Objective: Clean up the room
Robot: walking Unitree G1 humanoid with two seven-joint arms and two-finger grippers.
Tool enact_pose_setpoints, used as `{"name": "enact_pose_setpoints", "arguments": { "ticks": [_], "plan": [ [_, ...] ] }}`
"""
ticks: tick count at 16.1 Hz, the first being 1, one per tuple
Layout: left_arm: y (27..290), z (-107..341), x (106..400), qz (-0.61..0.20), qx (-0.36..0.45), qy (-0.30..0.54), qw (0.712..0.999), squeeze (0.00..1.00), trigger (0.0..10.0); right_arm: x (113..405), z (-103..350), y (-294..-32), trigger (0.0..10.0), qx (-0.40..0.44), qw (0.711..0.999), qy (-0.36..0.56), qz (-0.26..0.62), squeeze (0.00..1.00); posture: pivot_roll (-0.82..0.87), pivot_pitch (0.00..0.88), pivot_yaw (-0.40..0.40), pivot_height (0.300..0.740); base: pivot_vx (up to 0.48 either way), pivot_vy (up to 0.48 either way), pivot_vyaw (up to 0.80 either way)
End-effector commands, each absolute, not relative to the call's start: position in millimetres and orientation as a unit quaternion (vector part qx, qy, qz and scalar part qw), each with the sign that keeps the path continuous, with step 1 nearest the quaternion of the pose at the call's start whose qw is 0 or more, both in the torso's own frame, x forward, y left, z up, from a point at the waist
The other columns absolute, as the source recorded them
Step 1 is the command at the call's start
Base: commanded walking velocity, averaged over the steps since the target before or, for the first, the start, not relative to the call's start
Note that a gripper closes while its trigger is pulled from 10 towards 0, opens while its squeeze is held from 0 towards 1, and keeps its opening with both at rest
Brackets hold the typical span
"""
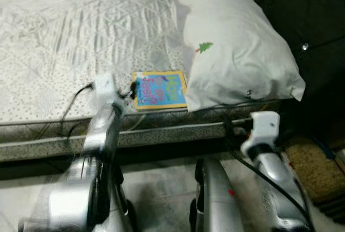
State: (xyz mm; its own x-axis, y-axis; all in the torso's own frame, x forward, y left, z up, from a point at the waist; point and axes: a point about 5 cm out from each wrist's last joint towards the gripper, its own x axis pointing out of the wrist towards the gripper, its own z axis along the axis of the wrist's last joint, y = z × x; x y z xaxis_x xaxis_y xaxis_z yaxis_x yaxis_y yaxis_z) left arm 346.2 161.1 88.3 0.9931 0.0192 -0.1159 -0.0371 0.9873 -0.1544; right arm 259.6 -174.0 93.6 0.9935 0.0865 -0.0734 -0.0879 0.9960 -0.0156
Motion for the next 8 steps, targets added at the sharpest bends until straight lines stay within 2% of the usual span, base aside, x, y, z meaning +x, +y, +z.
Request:
{"name": "enact_pose_setpoints", "arguments": {
  "ticks": [1, 5, 8],
  "plan": [
    [160.9, 91.1, 338.7, 0.022, -0.053, 0.037, 0.998, 1.0, 10.0, 258.6, 87.8, -172.7, 10.0, -0.006, 0.998, 0.045, 0.043, 0.0, -0.07, 0.082, -0.04, 0.541, 0.0, 0.0, 0.0],
    [175.1, 73.9, 280.8, 0.035, 0.033, 0.005, 0.999, 1.0, 10.0, 269.4, 81.7, -159.1, 10.0, 0.02, 0.998, 0.042, 0.044, 0.0, 0.01, 0.065, -0.022, 0.541, 0.0, 0.0, 0.0],
    [178.4, 80.1, 275.9, 0.057, 0.044, -0.006, 0.997, 0.98, 10.0, 275.4, 84.5, -152.8, 10.0, 0.028, 0.998, 0.021, 0.047, 0.0, 0.03, 0.044, -0.016, 0.541, 0.0, 0.0, 0.0]
  ]
}}
